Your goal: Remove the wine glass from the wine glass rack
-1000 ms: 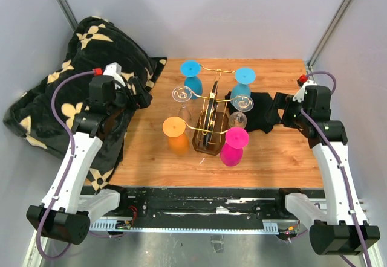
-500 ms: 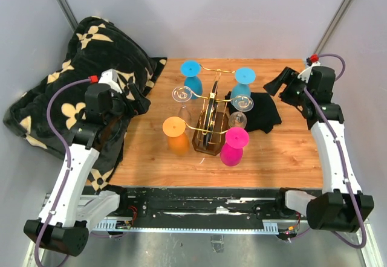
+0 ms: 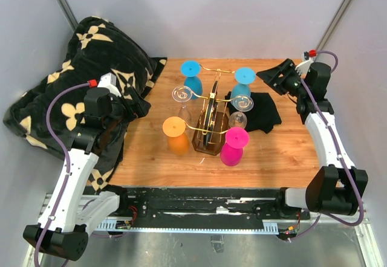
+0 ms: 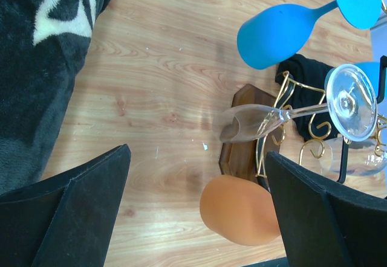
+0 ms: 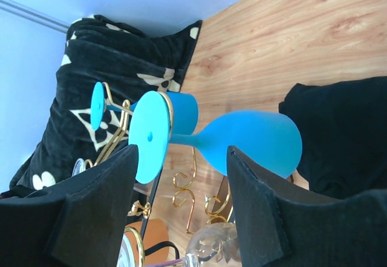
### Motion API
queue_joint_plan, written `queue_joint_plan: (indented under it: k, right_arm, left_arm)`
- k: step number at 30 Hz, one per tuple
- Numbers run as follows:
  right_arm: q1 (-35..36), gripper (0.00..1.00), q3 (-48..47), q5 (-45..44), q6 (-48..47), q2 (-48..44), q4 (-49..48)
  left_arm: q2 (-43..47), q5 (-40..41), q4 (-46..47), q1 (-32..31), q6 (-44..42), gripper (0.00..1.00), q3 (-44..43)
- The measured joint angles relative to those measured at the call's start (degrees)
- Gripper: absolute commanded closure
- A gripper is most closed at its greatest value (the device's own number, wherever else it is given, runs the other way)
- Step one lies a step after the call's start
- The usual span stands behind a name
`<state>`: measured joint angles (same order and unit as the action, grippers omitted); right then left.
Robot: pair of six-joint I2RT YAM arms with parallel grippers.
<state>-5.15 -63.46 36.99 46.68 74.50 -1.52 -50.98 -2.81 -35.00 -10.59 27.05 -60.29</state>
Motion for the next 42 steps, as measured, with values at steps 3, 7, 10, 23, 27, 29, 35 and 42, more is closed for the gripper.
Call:
queue_joint_plan:
  k: [3,7,10,23,27,29,35,42]
  right_arm:
    - [0.0,0.34,0.0,0.7,0.7,0.3,-1.6]
    - [-0.7,0.25,0.0,-0.1,-0.2,0.3,-0.2]
    - [-3.8,0.17,0.0,-1.0,-1.1,0.7,2.4]
    - [-8.3,0.03,0.0,-4.4,-9.9,11.9,13.7]
    - [-8.3,0.01,0.0,-2.4,-11.0,17.3,15.4]
    - [-8.3,0.01,0.0,-1.0,-11.0,18.9,15.4]
    - [-8.3,0.01,0.0,5.2,-9.3,23.5,11.8]
    - [-7.1,0.01,-1.5,13.4,-1.8,35.6,3.3]
  left_arm:
    - [0.0,-0.3,0.0,0.0,0.2,0.0,0.0]
    - [0.0,-0.5,-0.1,0.0,0.3,0.0,0.2]
    - [0.0,-0.5,-0.4,0.0,0.2,0.0,0.2]
    - [0.3,0.2,-1.1,0.0,0.2,0.0,0.8]
    - [0.3,0.4,-1.2,0.0,0.3,0.0,1.6]
    - [0.3,0.5,-1.2,0.0,0.3,0.0,1.8]
    - [0.3,0.5,-1.1,0.0,0.7,0.0,1.8]
    - [0.3,0.3,-1.1,0.0,1.5,0.0,1.8]
